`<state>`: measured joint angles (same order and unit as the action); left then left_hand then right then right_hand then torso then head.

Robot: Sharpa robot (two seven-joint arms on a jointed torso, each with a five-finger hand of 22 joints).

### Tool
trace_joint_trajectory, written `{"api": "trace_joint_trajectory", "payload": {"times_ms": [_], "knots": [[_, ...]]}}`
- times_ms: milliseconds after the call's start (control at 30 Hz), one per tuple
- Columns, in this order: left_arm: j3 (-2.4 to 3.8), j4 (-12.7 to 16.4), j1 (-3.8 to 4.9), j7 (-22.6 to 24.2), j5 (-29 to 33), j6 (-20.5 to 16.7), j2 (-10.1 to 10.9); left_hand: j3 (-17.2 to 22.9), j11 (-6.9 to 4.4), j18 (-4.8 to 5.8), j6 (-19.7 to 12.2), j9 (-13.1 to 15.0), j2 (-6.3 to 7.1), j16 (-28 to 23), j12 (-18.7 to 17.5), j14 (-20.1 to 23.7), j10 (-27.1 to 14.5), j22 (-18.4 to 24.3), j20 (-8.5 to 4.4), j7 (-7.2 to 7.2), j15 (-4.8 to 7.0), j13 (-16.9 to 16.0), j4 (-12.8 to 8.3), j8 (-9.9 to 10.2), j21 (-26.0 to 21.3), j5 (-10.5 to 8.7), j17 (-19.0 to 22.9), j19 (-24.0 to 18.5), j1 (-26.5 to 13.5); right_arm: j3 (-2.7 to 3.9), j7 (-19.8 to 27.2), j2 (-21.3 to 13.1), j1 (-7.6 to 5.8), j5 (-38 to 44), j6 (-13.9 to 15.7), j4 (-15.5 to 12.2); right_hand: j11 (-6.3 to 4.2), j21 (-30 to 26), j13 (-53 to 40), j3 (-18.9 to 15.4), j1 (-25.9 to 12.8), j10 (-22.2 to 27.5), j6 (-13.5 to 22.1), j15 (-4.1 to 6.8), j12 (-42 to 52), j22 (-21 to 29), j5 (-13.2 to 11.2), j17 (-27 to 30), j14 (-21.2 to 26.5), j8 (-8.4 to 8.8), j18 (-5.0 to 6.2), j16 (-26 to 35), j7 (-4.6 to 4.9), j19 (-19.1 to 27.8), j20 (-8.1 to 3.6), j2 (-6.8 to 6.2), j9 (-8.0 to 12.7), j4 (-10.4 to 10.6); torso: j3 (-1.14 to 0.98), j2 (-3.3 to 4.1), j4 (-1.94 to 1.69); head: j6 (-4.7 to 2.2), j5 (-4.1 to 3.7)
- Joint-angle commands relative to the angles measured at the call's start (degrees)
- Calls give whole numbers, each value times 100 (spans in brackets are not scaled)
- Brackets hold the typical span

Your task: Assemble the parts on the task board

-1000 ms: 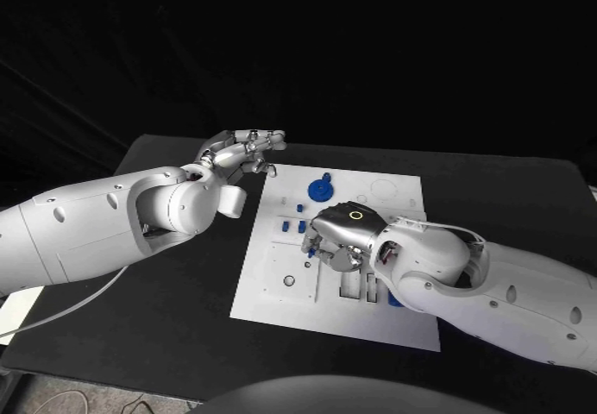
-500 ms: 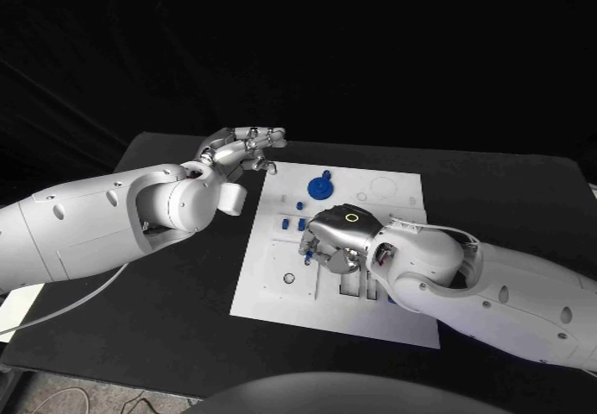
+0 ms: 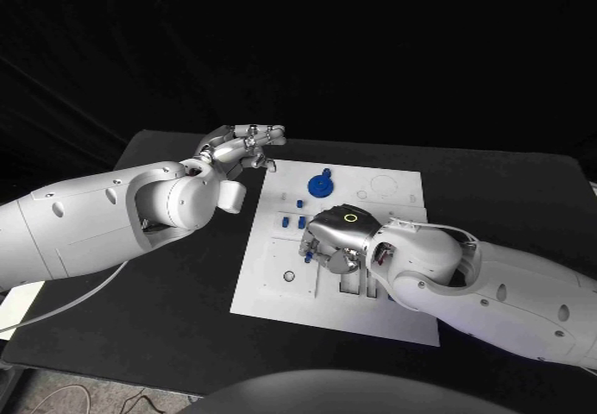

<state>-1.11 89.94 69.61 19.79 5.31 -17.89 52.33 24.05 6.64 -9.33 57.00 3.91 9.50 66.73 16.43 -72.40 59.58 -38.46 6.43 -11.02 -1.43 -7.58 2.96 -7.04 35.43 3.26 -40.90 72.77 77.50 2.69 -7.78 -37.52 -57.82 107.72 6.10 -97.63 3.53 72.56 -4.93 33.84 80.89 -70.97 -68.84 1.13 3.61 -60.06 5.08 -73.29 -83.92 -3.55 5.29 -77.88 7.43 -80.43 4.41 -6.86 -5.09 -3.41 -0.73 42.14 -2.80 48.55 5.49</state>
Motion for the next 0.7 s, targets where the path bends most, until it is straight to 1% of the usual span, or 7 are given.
{"api": "trace_joint_trajectory", "payload": {"times_ms": [33,233,367,533,700], "knots": [[3,-4,2,41,16,77,-11,-22,1,-106,-38,-4,-40,20,25,23,-42,5,48,5,-7,-5,2,-21,-28,23,5,8,20,-4,73,7,7,4,-136,1,25,-4,6,21,-56,-14,-19,5,2,9,23,6,-313,-37,42,-7,11,-19,-9,19,-5,19,-1,-2,3,3,4],[3,-8,2,40,16,80,-13,-24,1,-106,-43,-4,-40,21,33,24,-49,6,49,5,-8,-6,-3,-25,-30,24,9,9,27,-8,78,6,7,-2,-162,-2,25,-5,7,16,-65,-14,-20,4,2,10,21,5,-313,-38,42,-8,11,-18,-8,18,-6,20,-2,1,2,7,2],[3,-7,2,39,16,81,-11,-24,1,-106,-43,-4,-40,21,33,24,-49,6,49,5,-8,-6,-3,-25,-30,24,9,9,27,-13,53,15,7,10,-183,6,26,-10,9,5,-78,-10,-19,4,1,17,18,13,-310,-37,43,-2,11,-14,-7,14,-6,20,1,-1,4,13,-2],[3,-2,2,38,16,83,-8,-24,1,-106,-43,-4,-40,21,33,24,-49,6,49,5,-8,-6,-3,-25,-30,24,9,9,27,-32,-2,49,7,68,-210,41,28,-12,12,-11,-98,1,-14,2,-2,19,17,13,-309,-35,44,-3,12,-11,-6,9,-6,20,-1,4,1,13,4],[4,4,2,36,16,83,-2,-24,1,-106,-43,-4,-40,21,33,24,-49,6,49,5,-8,-6,-3,-25,-30,24,9,9,27,-59,-41,92,9,100,-252,89,31,-15,18,-43,-133,17,-6,-2,-4,22,21,18,-307,-32,44,0,14,-7,-2,-1,-5,21,3,1,0,26,9]]}}
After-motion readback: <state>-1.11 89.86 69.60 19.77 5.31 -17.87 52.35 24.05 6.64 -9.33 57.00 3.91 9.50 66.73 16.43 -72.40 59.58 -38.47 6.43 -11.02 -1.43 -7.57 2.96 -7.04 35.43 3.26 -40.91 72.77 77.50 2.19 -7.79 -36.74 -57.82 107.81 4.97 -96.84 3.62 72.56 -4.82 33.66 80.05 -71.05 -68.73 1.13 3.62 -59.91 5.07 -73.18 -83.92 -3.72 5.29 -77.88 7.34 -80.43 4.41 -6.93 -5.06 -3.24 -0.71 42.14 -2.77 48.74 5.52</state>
